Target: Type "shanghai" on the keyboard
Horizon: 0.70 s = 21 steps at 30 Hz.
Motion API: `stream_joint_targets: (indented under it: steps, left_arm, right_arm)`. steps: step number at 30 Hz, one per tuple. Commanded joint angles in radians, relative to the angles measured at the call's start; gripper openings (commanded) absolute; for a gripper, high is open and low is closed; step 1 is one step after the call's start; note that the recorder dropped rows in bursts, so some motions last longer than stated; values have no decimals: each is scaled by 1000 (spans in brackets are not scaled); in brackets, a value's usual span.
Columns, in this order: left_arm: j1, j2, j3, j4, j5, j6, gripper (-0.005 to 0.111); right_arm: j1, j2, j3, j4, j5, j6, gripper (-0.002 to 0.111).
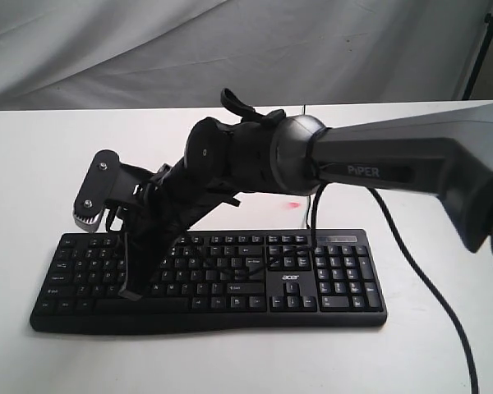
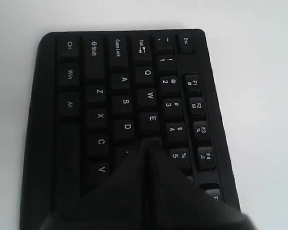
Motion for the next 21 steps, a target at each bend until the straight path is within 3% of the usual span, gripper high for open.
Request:
stream_joint_targets:
  steps: [1, 21]
  left_arm:
    - [-4, -5, 5, -1, -9, -2, 1]
    - [-4, -5, 5, -1, -9, -2, 1]
  right_arm:
    - [1, 15, -19, 4, 17, 9, 0]
    - [1, 52, -19, 12, 9, 4, 0]
